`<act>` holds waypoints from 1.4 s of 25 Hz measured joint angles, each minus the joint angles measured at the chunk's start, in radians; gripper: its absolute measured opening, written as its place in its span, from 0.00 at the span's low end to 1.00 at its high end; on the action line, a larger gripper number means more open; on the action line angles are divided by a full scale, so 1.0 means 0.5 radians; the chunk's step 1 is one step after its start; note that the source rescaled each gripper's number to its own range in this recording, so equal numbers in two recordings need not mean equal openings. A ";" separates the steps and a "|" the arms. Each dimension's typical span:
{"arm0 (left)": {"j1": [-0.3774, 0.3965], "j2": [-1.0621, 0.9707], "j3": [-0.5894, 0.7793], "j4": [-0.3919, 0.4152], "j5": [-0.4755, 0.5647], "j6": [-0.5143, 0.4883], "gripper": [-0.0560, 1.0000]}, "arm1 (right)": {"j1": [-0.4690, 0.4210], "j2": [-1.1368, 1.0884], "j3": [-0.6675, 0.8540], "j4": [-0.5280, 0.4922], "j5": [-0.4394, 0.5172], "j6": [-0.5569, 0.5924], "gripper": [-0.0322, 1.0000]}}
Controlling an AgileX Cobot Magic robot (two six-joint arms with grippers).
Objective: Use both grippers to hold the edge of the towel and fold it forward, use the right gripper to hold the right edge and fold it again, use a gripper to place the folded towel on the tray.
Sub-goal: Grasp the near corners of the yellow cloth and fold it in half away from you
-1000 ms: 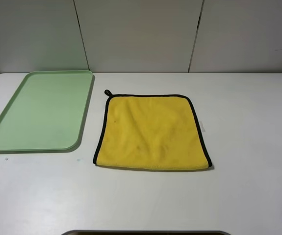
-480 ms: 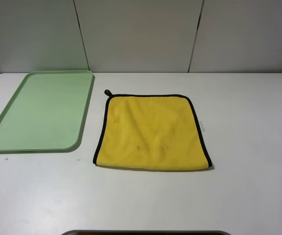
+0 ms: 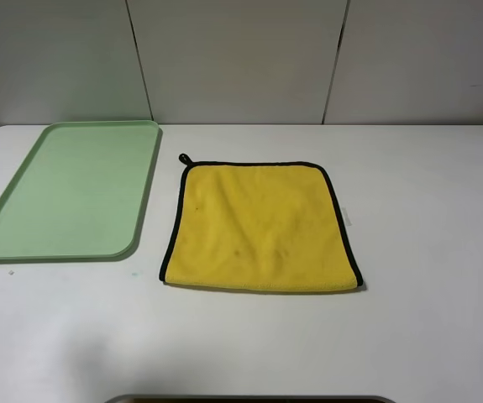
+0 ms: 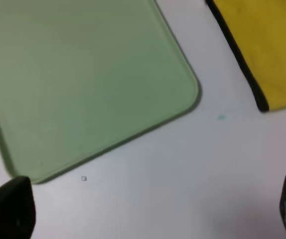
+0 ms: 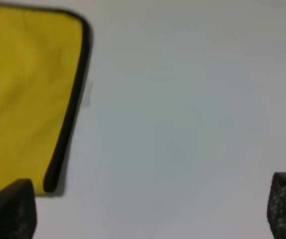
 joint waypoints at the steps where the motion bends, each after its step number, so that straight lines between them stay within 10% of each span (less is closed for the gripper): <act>1: -0.063 0.105 -0.025 0.000 -0.021 0.041 0.98 | 0.042 0.087 -0.012 0.011 -0.033 -0.076 1.00; 8: -0.491 0.706 -0.130 0.000 -0.198 0.445 0.98 | 0.507 0.615 -0.030 0.027 -0.317 -0.622 1.00; 16: -0.932 1.155 -0.152 0.000 -0.341 0.852 0.98 | 0.922 1.133 -0.031 0.031 -0.456 -0.736 1.00; 35: -1.028 1.917 -0.153 -0.093 -0.726 1.080 0.97 | 1.098 1.851 -0.033 0.003 -0.715 -0.908 1.00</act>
